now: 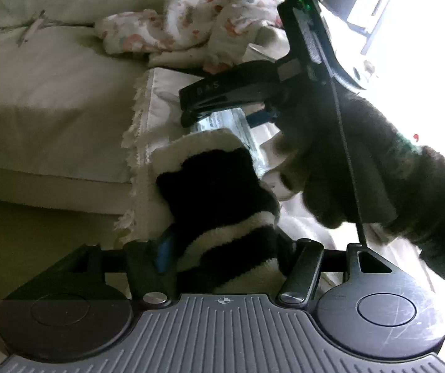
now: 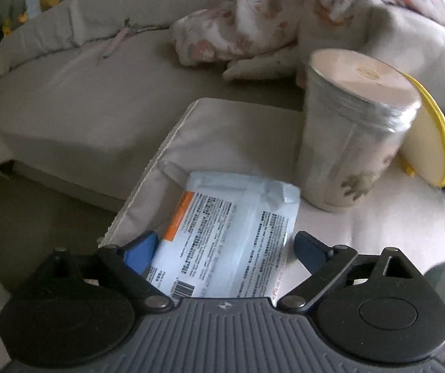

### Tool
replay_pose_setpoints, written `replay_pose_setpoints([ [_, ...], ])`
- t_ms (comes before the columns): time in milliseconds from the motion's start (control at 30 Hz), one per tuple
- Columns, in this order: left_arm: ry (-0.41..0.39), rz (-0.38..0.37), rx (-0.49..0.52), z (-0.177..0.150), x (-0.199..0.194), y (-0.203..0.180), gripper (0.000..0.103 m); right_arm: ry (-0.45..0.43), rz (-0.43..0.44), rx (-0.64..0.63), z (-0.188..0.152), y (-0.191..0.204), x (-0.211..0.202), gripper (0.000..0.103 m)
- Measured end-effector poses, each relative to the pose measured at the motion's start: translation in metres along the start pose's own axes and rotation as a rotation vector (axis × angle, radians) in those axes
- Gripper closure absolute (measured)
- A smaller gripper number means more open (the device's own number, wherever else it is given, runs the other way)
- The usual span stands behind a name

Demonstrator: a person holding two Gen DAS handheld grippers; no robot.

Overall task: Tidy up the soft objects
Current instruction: 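Grasp the white plastic packet with the right tool while the left tool holds the glove, then carry the glove and packet to the pink box and release both inside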

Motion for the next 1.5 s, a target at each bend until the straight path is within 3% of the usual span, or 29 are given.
replay_pose_setpoints([
  [167, -0.007, -0.003, -0.009, 0.001, 0.002, -0.002, 0.041, 0.031, 0.008, -0.042, -0.007, -0.001, -0.012, 0.021],
  [433, -0.04, -0.061, -0.026, 0.009, -0.004, -0.011, 0.049, -0.055, 0.034, -0.051, -0.005, -0.014, -0.055, 0.022],
  [600, -0.104, -0.036, 0.0, 0.058, -0.007, -0.011, 0.05, -0.181, 0.06, -0.06, 0.007, -0.031, -0.116, 0.023],
  [800, -0.215, -0.031, 0.027, 0.138, -0.009, -0.028, 0.05, -0.36, 0.055, 0.003, 0.019, -0.083, -0.202, 0.023],
  [933, -0.235, -0.062, 0.086, 0.175, -0.004, -0.063, 0.05, -0.49, -0.024, -0.009, 0.006, -0.128, -0.262, 0.023],
  [1100, -0.211, -0.11, 0.192, 0.193, 0.013, -0.129, 0.049, -0.549, -0.133, 0.015, -0.025, -0.191, -0.307, 0.023],
  [1367, -0.108, -0.285, 0.29, 0.183, 0.055, -0.248, 0.049, -0.565, -0.254, 0.17, -0.083, -0.293, -0.342, 0.023],
  [1500, -0.009, -0.371, 0.322, 0.165, 0.082, -0.301, 0.046, -0.574, -0.275, 0.229, -0.106, -0.326, -0.351, 0.023],
])
Point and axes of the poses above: each gripper's, at about its wrist camera, not at the fingertips, and x roughly the way its jaws point, y to its left, z to its top, the point moved 8 cm from there along x, roughly the way its jaws point, and after that the axes turned 5 degrees about y, right-handed, at the moved point
